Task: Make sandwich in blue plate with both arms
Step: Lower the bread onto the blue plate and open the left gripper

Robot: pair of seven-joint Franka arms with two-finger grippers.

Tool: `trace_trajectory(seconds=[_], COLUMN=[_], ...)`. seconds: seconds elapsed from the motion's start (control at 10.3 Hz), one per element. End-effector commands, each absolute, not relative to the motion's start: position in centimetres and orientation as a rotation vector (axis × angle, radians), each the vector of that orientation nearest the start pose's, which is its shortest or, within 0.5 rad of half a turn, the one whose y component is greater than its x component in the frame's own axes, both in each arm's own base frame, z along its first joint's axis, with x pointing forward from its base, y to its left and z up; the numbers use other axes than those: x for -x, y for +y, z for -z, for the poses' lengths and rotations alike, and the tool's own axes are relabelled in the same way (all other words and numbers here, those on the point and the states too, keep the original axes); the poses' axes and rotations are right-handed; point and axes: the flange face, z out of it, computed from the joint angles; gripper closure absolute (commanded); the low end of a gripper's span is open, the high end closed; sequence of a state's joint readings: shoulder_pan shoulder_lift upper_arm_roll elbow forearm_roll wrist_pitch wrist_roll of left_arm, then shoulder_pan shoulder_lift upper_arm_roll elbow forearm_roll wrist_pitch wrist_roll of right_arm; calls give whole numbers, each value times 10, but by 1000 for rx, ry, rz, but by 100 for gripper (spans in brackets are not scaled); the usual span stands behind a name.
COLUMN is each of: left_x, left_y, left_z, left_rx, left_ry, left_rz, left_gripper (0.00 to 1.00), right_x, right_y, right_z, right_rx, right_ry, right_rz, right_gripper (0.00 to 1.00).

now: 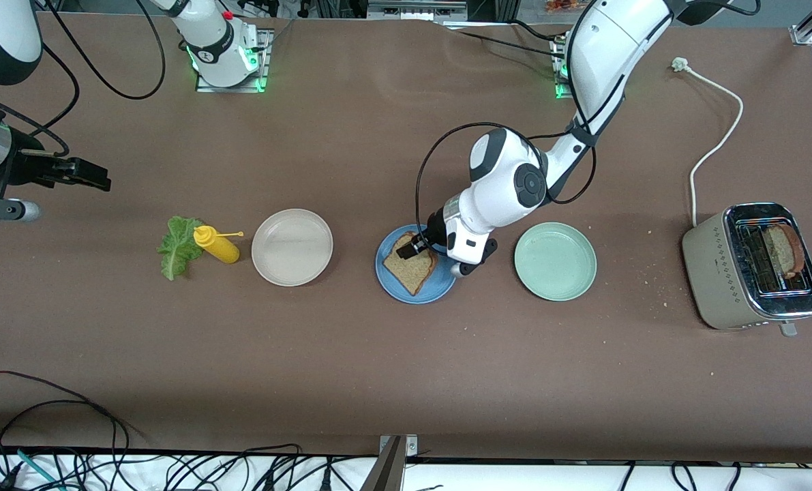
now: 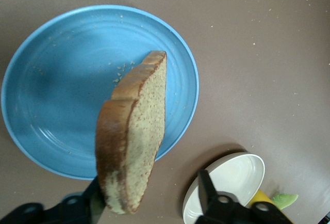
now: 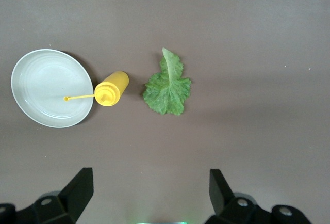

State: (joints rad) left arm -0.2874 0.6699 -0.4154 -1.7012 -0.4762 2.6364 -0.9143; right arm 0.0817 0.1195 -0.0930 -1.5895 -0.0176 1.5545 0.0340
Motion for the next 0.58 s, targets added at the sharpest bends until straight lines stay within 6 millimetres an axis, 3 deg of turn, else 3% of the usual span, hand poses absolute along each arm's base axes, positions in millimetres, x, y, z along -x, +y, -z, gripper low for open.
trace_trajectory(seconds=[0.0,0.48], left_x=[-568,-560], left_y=[-410,-403], left_z=[-257,-248], left_rx=[-2421,-2535], left_ry=[896,828], left_rz=[328,437], left_gripper=[0,0], right_x=[-580,-580], right_y=[-6,-9], right_z=[-554,-552], right_rx=[3176,3174], right_ry=[46,54], right_rz=[-236,-233], right_gripper=[0,0])
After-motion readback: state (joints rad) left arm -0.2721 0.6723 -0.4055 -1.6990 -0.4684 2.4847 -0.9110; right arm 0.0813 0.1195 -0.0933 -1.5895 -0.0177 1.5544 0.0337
